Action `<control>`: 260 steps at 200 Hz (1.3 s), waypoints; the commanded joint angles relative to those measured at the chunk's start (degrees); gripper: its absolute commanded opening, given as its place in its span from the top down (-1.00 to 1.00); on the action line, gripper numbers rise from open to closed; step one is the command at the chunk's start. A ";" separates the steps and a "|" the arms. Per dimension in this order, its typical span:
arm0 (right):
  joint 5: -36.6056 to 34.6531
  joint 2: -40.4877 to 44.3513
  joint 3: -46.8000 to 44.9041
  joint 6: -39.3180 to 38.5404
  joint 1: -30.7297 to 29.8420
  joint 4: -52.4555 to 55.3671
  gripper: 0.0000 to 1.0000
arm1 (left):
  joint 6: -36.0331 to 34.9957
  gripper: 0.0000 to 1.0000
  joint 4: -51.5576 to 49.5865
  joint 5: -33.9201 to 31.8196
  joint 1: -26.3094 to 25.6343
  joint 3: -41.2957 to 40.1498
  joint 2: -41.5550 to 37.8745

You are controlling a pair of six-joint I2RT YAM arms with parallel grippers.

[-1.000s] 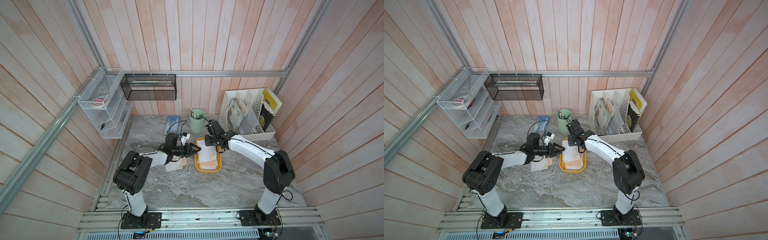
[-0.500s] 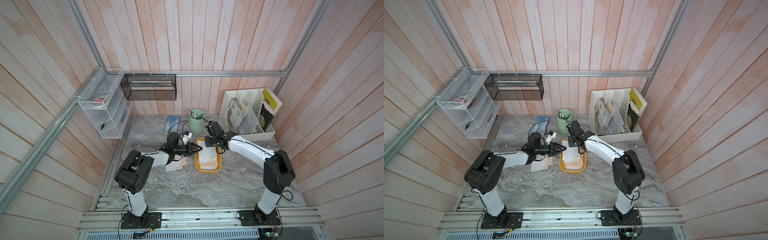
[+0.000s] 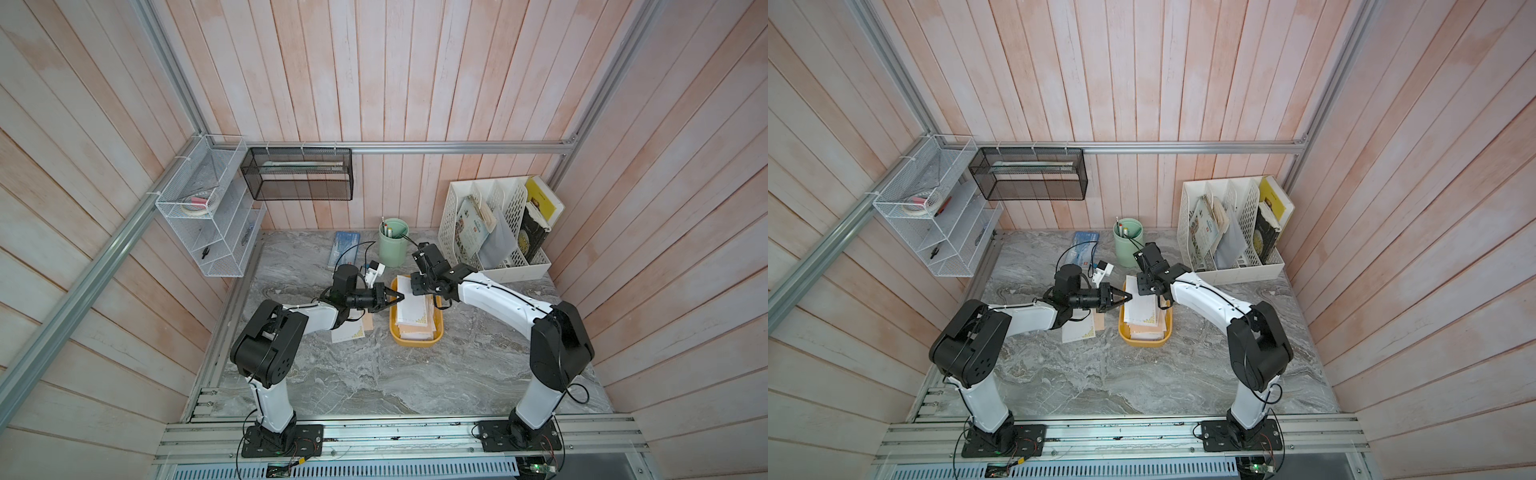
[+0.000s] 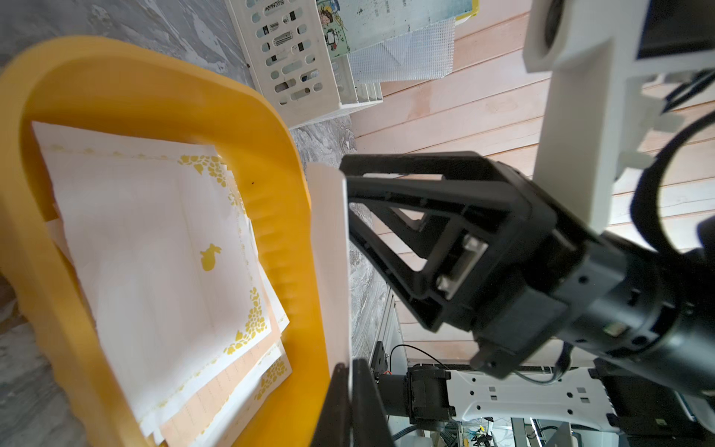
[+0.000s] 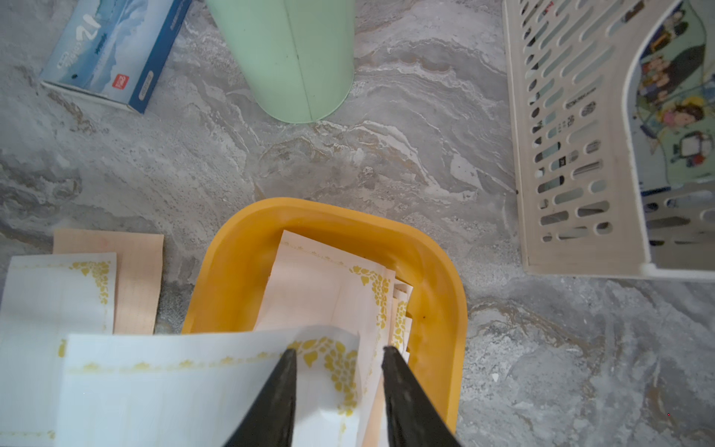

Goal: Take out the stationery paper from the storage box
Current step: Pick up the stationery paper from the storage box.

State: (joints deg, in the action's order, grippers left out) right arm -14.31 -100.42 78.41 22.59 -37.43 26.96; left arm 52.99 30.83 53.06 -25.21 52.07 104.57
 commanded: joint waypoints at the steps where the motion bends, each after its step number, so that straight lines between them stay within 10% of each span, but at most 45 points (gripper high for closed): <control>1: -2.43 3.90 -2.27 0.78 0.48 -1.14 0.09 | -1.22 1.00 1.36 2.27 1.75 -0.97 -1.77; 64: 47.50 20.85 -30.85 13.08 15.32 -49.00 -0.19 | 26.41 1.00 49.86 12.90 7.11 -10.21 1.20; 93: 57.81 18.38 -31.65 16.26 16.04 -57.70 -0.21 | 36.95 1.00 63.72 12.86 6.70 -8.86 6.25; 190: 64.78 9.70 -30.90 25.15 15.79 -73.73 -0.18 | 36.51 1.00 63.32 12.95 5.79 -8.18 5.64; 260: 62.86 11.01 -30.14 23.50 15.79 -72.02 1.00 | 34.12 1.00 60.12 13.34 5.79 -8.52 5.30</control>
State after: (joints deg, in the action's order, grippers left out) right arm 49.06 -90.80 46.92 47.55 -21.39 -45.36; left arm 89.12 91.02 65.47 -19.25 42.85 110.89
